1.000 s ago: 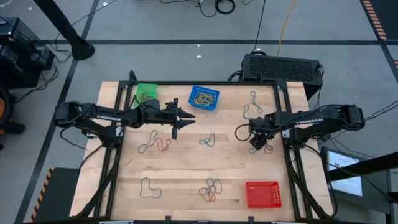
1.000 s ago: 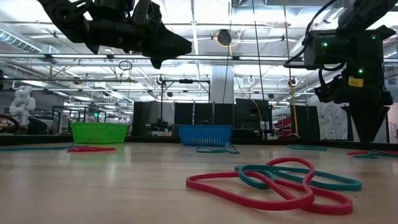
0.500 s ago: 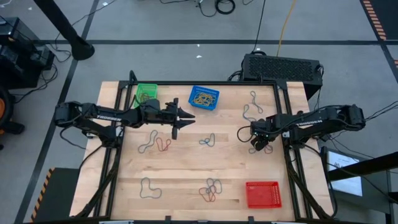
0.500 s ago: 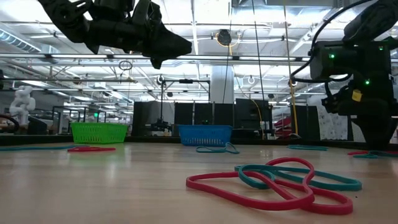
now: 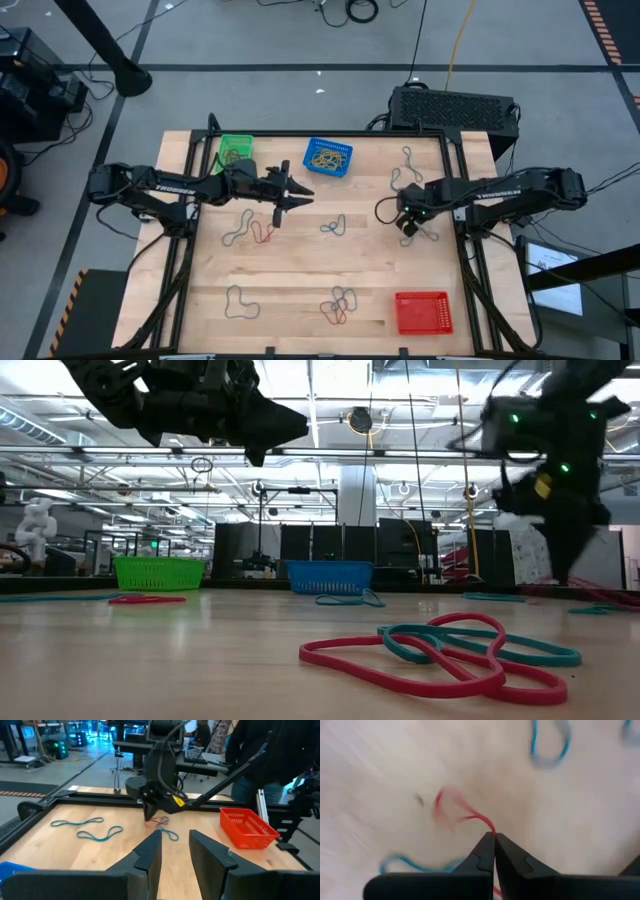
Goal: Sort rubber bands into baskets
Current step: Put the red rubber band into the green bin
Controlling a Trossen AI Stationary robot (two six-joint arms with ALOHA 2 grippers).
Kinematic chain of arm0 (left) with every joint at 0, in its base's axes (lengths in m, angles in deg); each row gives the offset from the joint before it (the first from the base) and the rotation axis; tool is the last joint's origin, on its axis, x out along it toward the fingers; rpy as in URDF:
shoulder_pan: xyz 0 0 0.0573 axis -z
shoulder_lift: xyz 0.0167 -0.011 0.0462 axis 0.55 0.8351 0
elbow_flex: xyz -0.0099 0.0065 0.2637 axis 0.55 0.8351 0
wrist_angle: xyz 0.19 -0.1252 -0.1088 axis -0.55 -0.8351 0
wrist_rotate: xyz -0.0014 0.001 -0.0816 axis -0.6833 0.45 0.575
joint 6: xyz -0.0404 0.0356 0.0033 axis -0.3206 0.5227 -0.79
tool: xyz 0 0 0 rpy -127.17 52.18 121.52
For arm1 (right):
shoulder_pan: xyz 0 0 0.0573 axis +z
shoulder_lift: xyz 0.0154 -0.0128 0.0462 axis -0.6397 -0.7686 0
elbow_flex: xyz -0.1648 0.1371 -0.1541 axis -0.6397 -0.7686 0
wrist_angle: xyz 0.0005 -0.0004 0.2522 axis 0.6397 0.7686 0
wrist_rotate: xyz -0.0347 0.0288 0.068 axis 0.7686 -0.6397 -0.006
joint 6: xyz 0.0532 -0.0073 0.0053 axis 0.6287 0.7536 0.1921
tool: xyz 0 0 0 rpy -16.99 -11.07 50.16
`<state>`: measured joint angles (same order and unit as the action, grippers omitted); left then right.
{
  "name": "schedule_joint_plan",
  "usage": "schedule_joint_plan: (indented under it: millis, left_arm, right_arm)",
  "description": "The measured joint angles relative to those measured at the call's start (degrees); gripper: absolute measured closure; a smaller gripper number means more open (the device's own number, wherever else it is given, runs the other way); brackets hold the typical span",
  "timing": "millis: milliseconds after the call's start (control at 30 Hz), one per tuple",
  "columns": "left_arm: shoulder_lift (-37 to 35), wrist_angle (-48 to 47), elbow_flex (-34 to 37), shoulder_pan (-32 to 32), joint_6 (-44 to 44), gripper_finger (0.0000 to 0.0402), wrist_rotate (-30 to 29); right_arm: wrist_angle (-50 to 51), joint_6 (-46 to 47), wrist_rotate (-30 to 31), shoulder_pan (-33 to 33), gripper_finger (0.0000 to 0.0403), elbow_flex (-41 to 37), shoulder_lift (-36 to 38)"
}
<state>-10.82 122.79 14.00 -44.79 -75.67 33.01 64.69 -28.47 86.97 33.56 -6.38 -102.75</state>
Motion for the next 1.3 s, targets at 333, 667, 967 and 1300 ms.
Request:
schedule_joint_plan:
  millis: [333, 667, 967, 1300]
  left_arm:
    - [6.0, 8.6, 0.0, 2.2, 0.3, 0.0297, 0.5]
    - [21.9, 33.4, -1.2, 2.0, -9.7, 0.0297, -0.7]
    - [30.3, 34.3, -9.0, 3.7, -8.0, 0.0297, -1.1]
    - [33.6, 32.2, -13.9, 6.0, -5.0, 0.0297, -1.1]
  right_arm:
    - [-0.7, -5.8, 5.6, 2.7, 0.0402, 11.7, 0.0]
    - [-21.4, -14.8, 5.2, 7.3, 0.0403, 12.7, 0.0]
    - [-33.1, -21.5, 5.1, 10.6, 0.0403, 12.7, 0.0]
    - [-33.8, -22.6, 5.1, 12.8, 0.0402, 12.7, 0.0]
